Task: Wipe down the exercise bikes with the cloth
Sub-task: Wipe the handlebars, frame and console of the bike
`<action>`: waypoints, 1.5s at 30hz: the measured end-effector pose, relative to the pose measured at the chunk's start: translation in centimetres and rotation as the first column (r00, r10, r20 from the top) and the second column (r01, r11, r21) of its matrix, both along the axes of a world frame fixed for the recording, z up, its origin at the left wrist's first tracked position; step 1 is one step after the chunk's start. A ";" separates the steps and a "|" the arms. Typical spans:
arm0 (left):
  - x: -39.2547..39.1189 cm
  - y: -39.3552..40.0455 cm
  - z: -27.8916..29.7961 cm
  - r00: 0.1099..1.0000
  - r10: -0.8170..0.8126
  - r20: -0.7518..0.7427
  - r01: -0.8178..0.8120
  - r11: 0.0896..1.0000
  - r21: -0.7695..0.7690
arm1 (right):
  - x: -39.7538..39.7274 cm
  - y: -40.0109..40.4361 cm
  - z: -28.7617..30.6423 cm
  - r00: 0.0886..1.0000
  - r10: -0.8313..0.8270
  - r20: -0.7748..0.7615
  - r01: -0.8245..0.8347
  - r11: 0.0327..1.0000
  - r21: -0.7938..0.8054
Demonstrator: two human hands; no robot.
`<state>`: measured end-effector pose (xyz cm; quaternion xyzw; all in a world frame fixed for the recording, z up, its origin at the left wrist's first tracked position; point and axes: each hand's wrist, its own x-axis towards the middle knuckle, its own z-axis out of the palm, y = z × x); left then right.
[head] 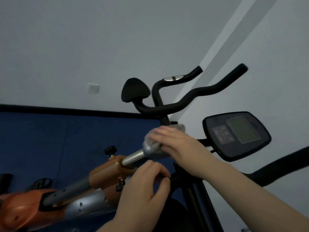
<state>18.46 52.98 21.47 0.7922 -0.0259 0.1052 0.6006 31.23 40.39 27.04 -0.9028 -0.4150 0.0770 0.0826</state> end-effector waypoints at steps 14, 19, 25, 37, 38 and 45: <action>15.1 -0.1 2.0 0.979 -0.015 0.202 -0.009 0.993 0.117 | 0.2 0.7 -0.2 0.765 -0.635 -0.108 0.610 0.768 -0.195; 15.2 -0.4 0.8 0.982 0.008 0.190 -0.041 0.985 0.170 | -0.3 0.5 0.1 0.705 -0.703 -0.096 0.667 0.703 -0.244; 15.2 -0.7 1.1 0.981 0.025 0.190 -0.083 0.948 0.307 | 0.8 0.4 1.0 0.679 -0.724 -0.117 0.686 0.684 -0.249; 15.0 -1.0 1.1 0.977 0.113 0.182 -0.163 0.943 0.291 | -1.8 0.3 -0.6 0.805 -0.587 -0.087 0.588 0.809 -0.018; 15.0 -1.1 1.2 0.975 0.117 0.186 -0.170 0.940 0.296 | -2.0 0.1 -0.7 0.814 -0.575 -0.083 0.577 0.817 0.004; 15.1 -1.6 2.4 0.991 -0.066 0.120 -0.038 0.711 0.702 | 0.9 -4.2 2.0 0.747 -0.653 -0.121 0.632 0.755 -0.176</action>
